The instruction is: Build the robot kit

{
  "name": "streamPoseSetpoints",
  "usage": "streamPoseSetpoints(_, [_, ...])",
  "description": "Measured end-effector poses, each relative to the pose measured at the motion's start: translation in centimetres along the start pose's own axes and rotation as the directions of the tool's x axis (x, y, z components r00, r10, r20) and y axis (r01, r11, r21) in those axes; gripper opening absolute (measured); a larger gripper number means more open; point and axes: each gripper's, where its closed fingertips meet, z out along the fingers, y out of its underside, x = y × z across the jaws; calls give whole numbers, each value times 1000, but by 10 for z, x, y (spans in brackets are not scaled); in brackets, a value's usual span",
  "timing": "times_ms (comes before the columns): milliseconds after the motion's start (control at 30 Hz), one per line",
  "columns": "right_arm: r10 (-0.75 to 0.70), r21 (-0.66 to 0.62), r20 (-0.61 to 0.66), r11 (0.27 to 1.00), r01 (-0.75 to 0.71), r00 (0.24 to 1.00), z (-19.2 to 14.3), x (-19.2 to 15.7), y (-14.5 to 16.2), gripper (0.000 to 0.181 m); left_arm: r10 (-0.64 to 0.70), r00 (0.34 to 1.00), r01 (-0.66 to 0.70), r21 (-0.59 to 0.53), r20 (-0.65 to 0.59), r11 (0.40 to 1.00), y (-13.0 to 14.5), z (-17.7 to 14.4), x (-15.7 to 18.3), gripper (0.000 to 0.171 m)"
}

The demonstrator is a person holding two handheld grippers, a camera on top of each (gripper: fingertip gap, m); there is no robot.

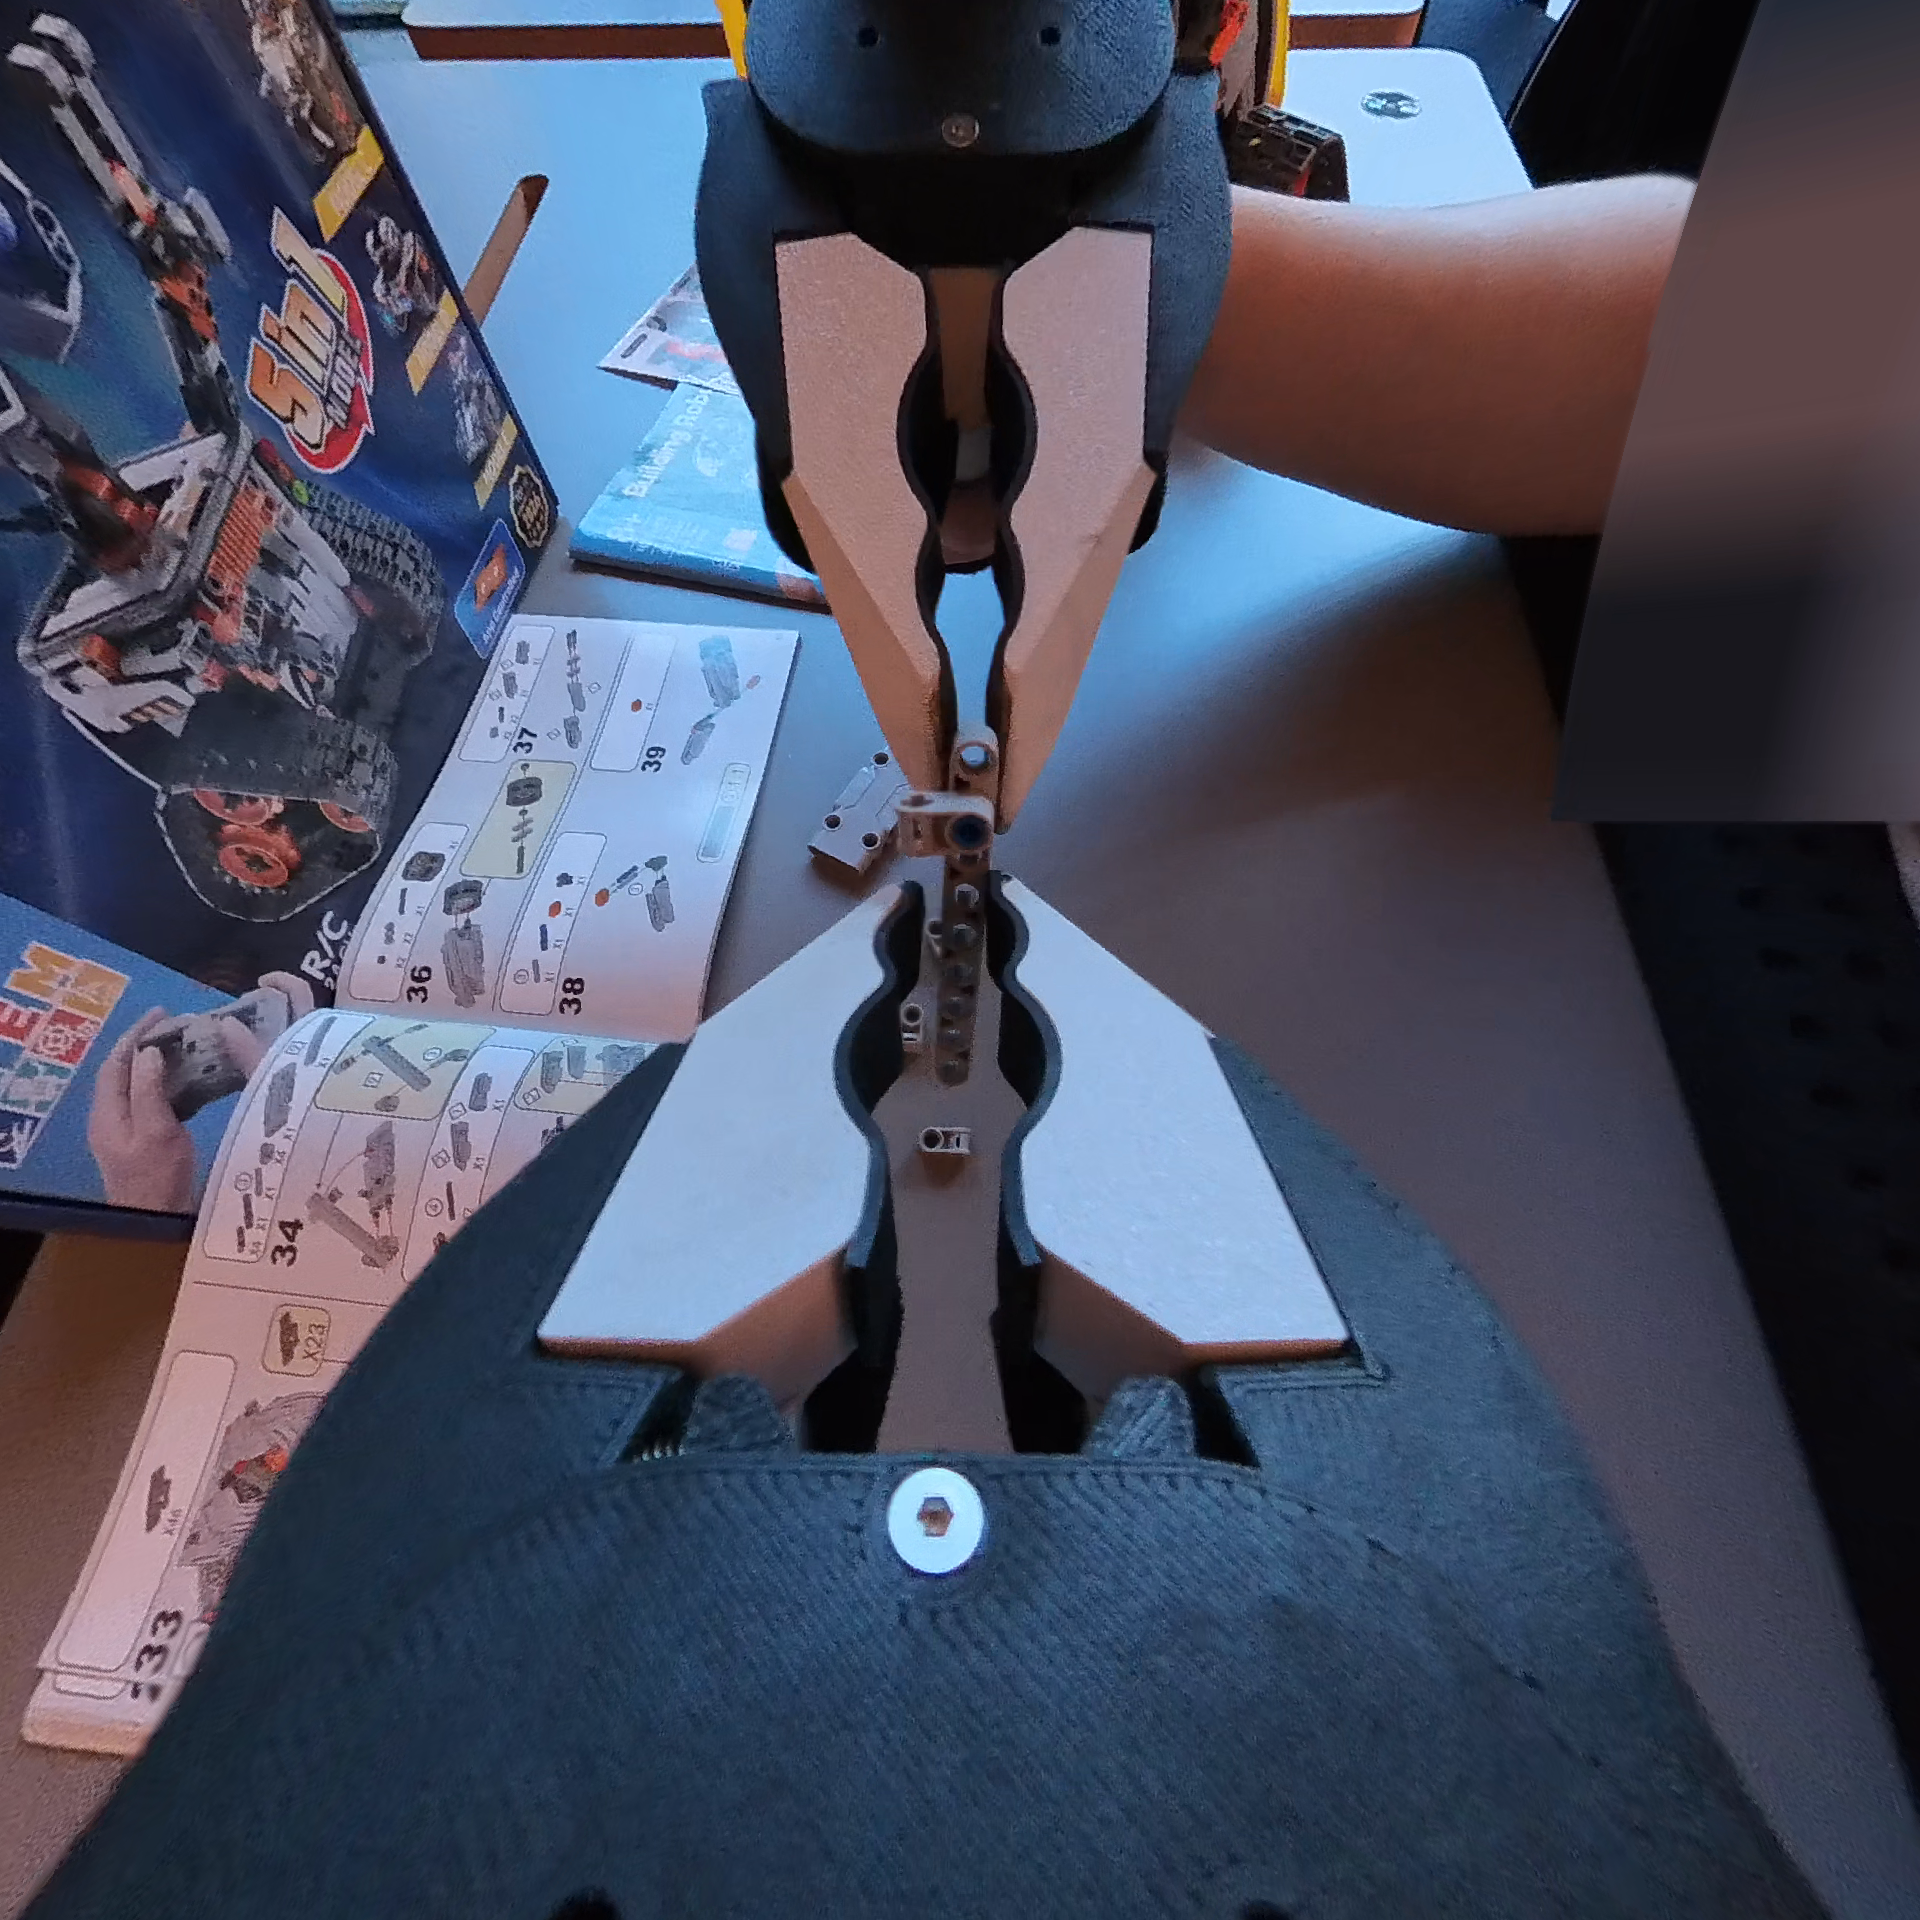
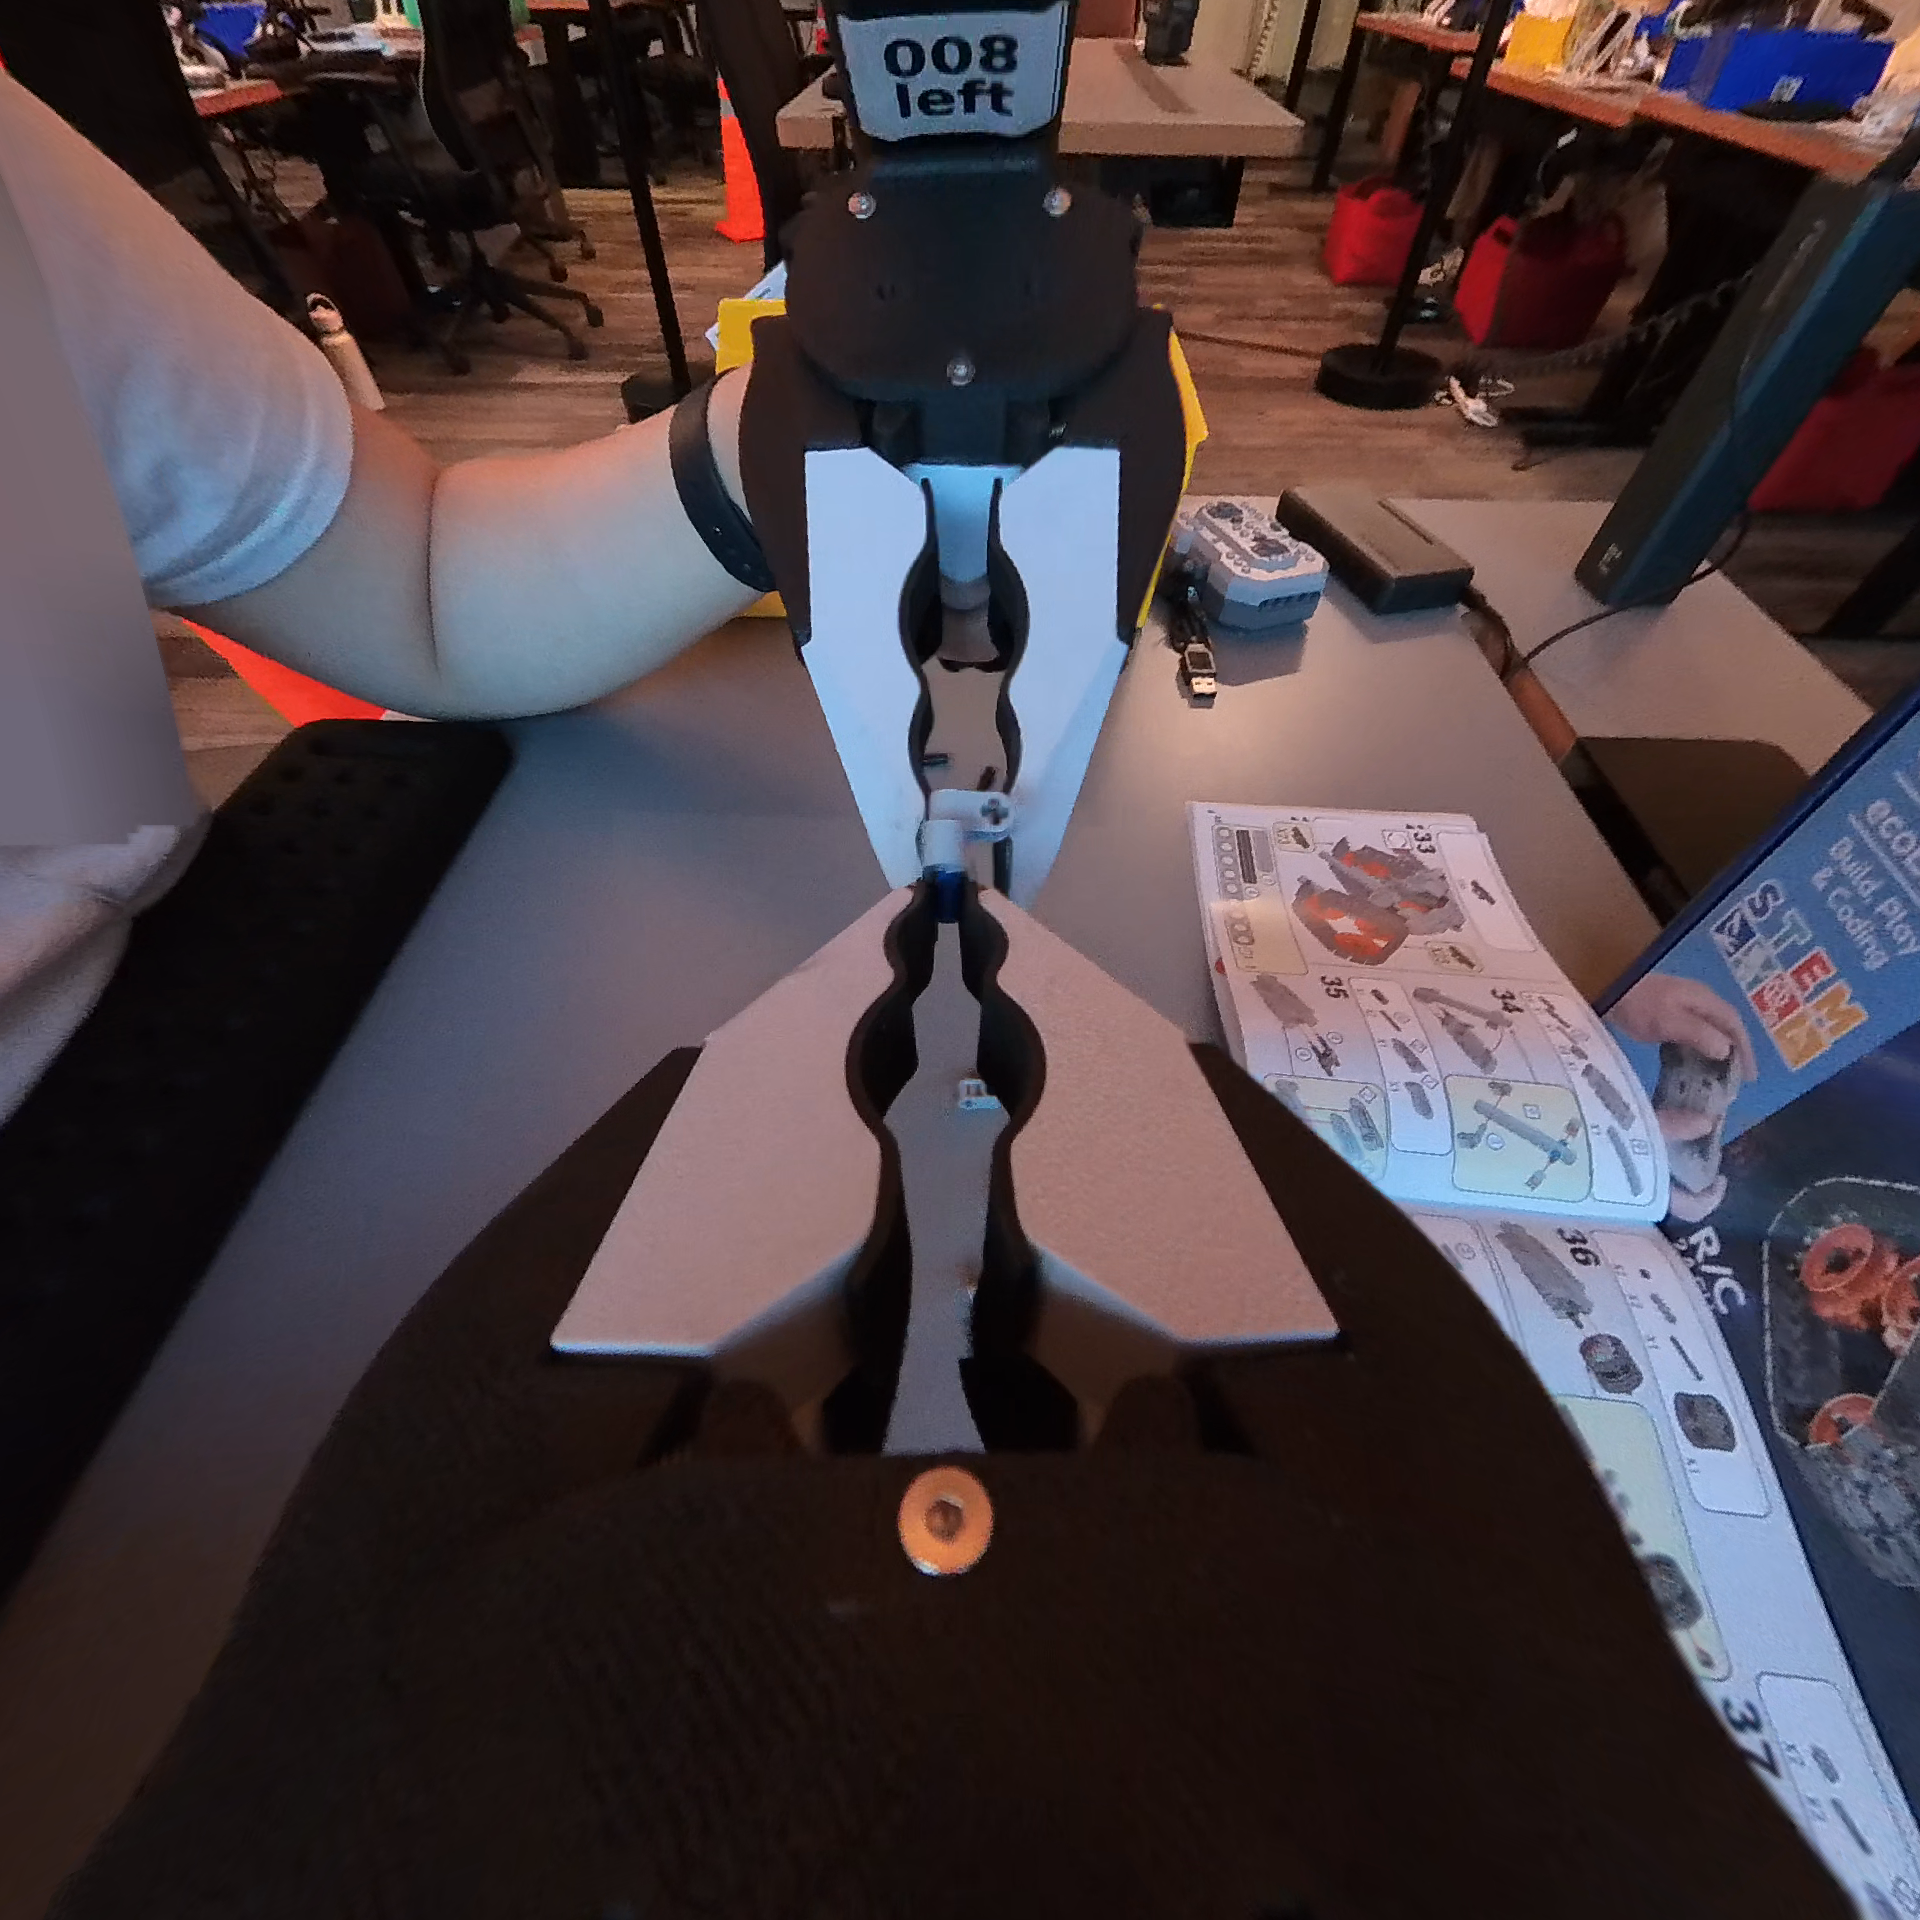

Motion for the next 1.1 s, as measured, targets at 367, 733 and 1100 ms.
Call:
streamPoseSetpoints(367, [35,-5,-1,999,-35,999,0,2,1,3,-34,999,34,2,-9,999,2,4,-1,9])
streamPoseSetpoints(733, [47,10,21,999,-48,999,0,1,2,9,-54,998,53,-23,-31,998,4,5,1,6])
streamPoseSetpoints(1100, [99,56,42,993,-101,994,-5,7,5,17,-213,969,215,3,-126,977,2,1,3,5])
